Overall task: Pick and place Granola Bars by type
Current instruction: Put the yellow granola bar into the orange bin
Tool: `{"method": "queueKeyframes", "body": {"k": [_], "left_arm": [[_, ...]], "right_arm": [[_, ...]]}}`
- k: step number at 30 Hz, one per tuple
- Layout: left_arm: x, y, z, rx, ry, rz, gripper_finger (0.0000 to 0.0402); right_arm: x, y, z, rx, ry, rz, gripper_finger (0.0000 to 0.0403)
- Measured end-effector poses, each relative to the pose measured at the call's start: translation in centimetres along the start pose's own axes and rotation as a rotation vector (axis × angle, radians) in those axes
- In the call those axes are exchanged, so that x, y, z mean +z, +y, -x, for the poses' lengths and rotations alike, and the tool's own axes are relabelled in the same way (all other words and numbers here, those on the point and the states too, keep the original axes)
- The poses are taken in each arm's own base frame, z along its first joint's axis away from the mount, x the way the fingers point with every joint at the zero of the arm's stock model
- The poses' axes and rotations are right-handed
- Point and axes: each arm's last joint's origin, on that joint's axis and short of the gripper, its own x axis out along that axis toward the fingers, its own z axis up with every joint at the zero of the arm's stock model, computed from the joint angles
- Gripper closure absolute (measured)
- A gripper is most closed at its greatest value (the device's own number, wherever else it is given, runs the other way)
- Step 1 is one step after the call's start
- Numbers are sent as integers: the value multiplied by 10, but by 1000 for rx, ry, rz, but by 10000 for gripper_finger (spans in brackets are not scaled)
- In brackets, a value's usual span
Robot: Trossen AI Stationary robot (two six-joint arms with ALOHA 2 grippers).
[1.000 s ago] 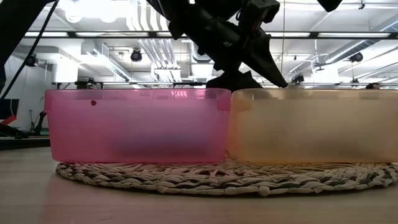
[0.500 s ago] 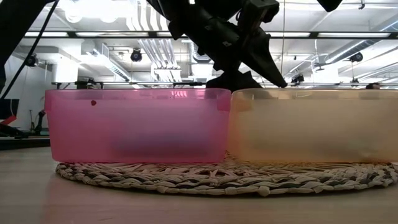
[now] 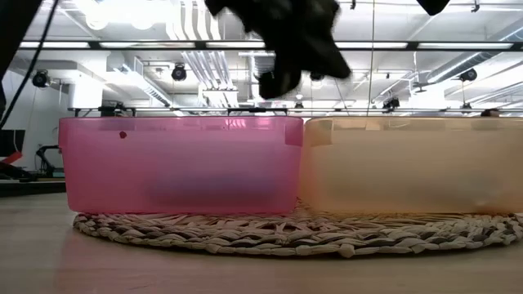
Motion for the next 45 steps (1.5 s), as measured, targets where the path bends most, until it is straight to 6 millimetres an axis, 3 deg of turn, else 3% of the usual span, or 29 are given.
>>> {"method": "queueKeyframes", "body": {"k": [10, 20, 25, 31, 39, 45], "left_arm": [[-23, -67, 85, 62, -57, -28, 401], [-55, -111, 126, 93, -113, -48, 401], [-62, -109, 135, 195, -124, -64, 401], [-66, -103, 145, 280, -113, -54, 401], [-69, -99, 149, 321, -93, -65, 401], [-70, -98, 149, 340, -80, -93, 401]], "right_arm": [[0, 0, 0, 0, -1, 3, 394], [0, 0, -1, 0, 2, 24, 394], [3, 3, 0, 26, 2, -91, 394], [7, 22, -2, 179, 138, -230, 394], [-14, 66, -12, 132, 525, -399, 394], [-31, 101, -19, 78, 671, -524, 394]]}}
